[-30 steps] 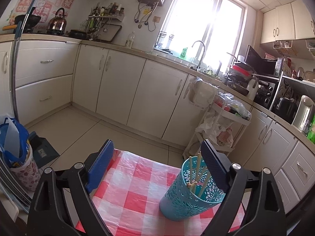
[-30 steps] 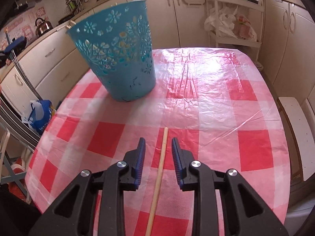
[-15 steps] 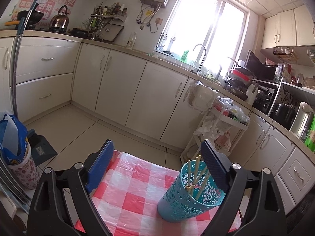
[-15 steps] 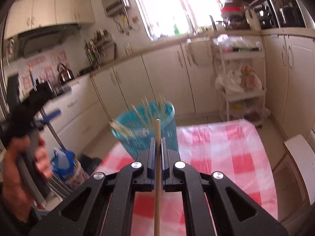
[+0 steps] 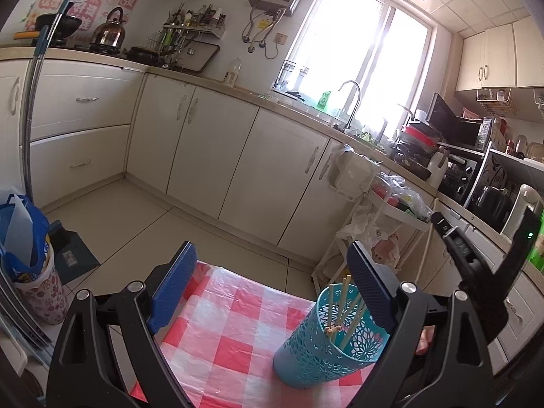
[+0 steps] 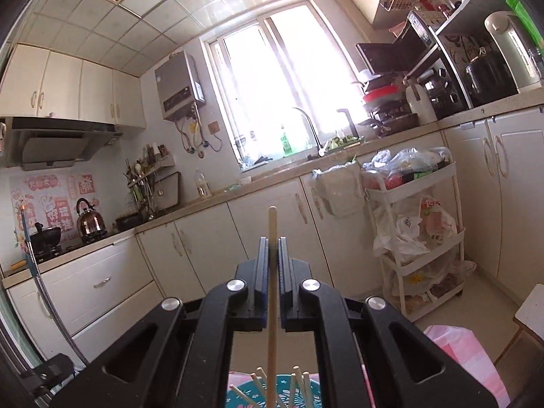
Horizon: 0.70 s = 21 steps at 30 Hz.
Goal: Organize utensils
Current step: 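Lift the right gripper's chopstick over the teal bin and open to drop it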
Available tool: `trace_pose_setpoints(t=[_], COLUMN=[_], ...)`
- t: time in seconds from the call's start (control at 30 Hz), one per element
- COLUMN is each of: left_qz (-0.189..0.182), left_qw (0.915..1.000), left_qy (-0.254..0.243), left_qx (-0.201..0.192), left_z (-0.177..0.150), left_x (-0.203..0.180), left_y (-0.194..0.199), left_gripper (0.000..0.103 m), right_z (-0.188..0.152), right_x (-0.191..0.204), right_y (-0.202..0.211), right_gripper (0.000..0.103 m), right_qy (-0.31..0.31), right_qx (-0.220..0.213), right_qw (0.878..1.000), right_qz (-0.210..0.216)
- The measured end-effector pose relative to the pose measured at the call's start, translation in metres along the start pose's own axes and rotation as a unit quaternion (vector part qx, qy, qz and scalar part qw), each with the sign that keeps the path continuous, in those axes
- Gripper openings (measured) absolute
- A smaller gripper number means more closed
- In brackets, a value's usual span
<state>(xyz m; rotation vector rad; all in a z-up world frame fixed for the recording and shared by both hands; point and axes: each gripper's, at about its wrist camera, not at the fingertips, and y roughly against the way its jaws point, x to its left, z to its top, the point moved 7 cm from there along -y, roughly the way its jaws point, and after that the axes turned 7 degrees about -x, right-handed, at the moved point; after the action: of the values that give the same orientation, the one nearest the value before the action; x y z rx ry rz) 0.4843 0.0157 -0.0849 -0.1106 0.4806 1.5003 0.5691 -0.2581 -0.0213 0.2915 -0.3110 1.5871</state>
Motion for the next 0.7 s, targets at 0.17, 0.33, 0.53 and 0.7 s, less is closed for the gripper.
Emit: trace_pose_setpoints(t=[0.17, 0.33, 0.53, 0.7], left_qz=[0.004, 0.003, 0.002, 0.004], left_qw=[1.0000, 1.0000, 1.0000, 0.9997], left_qy=[-0.008, -0.002, -0.008, -0.022], left_qx=[-0.002, 0.003, 0.002, 0.007], left_z=[0.002, 0.002, 0.001, -0.001], left_x=[-0.002, -0.001, -0.004, -0.008], left_y=[-0.001, -0.002, 0.000, -0.001], left_gripper=[0.086, 0.086, 0.087, 0.088], right_z=[-0.035, -0.047, -0.057, -0.065], right_x=[0.003, 0.016, 0.022, 0.019], right_y=[-0.013, -0.010, 0.006, 0.041], right_gripper=[0.006, 0.006, 0.025, 0.038], right_qy=[0.027, 0.068, 0.068, 0.074], right_qx=[0.049, 0.068, 0.090, 0.110], right_qw=[0.998, 0.995, 0.994, 0.991], right_qz=[-0.012, -0.007, 0.007, 0.019])
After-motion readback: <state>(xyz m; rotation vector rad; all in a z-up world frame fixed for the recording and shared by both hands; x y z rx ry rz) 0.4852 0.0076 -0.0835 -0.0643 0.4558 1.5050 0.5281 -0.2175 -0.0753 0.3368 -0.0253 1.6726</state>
